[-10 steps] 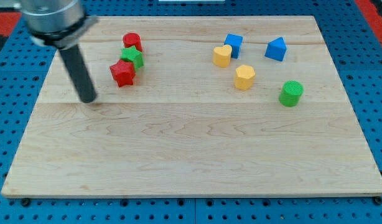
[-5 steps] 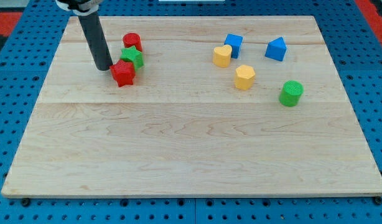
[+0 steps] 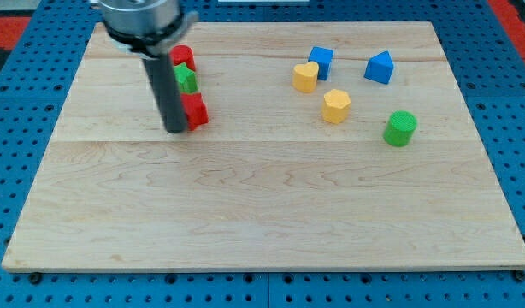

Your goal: Slightly move the red star to the bottom right of the red star

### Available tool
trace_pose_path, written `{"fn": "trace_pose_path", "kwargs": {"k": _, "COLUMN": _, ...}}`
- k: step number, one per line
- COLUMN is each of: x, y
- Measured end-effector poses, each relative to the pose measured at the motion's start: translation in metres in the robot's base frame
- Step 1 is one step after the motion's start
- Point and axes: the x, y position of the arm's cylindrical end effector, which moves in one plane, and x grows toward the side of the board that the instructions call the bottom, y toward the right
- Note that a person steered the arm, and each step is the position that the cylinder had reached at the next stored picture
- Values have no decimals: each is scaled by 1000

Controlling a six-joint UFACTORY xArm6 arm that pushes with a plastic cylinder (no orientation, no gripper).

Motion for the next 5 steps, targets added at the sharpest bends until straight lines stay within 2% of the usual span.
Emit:
{"fn": "trace_pose_path", "kwargs": {"k": 1, "x": 9, "y": 58}}
{"fn": "trace_pose_path", "kwargs": {"k": 2, "x": 4, "y": 90}}
{"fn": "trace_pose_path", "kwargs": {"k": 4, "x": -19, "y": 28}}
{"fn": "trace_pose_path", "kwargs": {"k": 5, "x": -33, "y": 24}}
